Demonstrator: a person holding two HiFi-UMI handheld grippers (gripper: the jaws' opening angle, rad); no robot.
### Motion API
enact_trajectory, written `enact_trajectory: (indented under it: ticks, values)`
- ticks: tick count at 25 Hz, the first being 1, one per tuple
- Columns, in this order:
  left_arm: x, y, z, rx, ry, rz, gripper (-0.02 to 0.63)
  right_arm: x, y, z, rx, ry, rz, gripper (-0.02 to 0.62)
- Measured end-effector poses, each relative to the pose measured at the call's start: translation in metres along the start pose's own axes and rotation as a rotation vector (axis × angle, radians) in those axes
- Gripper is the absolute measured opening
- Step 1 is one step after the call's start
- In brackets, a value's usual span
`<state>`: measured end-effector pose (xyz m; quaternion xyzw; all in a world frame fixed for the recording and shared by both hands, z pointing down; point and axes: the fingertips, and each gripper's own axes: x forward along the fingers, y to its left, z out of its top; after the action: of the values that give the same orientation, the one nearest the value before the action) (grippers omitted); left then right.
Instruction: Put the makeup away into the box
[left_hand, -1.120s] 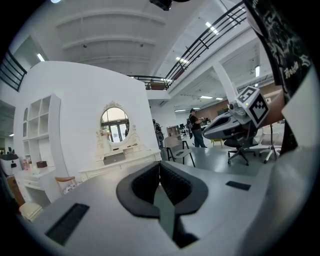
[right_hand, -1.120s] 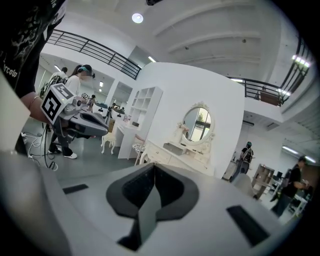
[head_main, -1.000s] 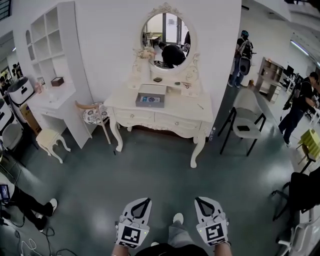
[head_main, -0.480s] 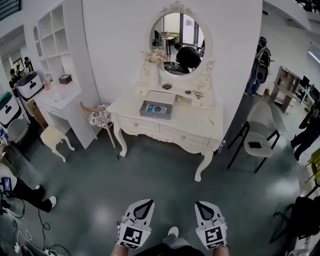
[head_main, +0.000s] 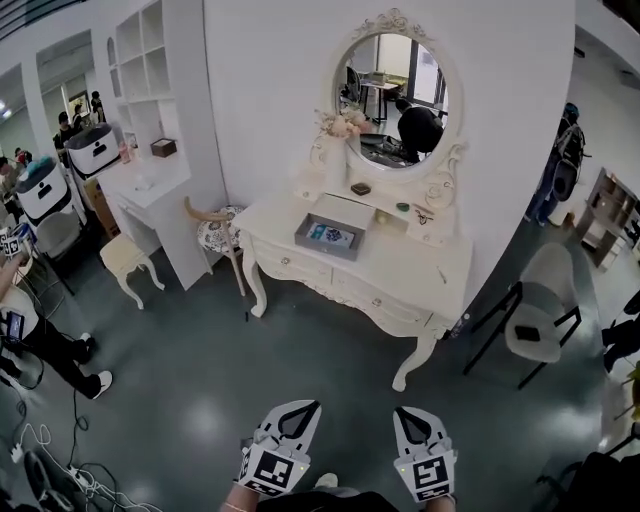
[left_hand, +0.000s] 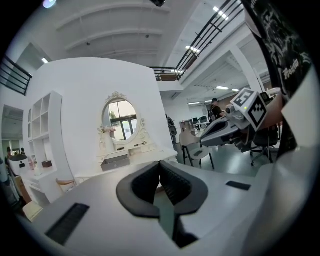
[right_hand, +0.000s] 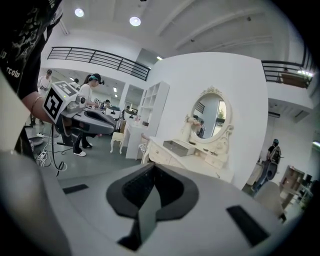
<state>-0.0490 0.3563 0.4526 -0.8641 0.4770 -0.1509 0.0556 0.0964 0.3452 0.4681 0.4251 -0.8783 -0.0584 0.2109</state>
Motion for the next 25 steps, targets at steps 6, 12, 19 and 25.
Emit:
enact_trajectory:
  ticks: [6,12,19,25]
  values:
    - [0.020,-0.009,0.007,-0.001,0.012,0.010,0.017,0.008,-0.025,-0.007,-0.001,-0.002,0.013,0.011]
    - [0.036,-0.004,0.003,-0.004,0.034,0.016,0.015,0.009,-0.041,-0.016,0.033,-0.001,-0.025,0.011]
    - [0.071,0.008,-0.003,0.001,0.031,-0.027,0.015,0.017,-0.070,-0.024,0.047,0.019,-0.102,0.011]
    - [0.109,0.057,-0.001,0.000,0.011,-0.006,0.017,0.047,-0.097,-0.026,0.073,0.045,-0.153,0.011]
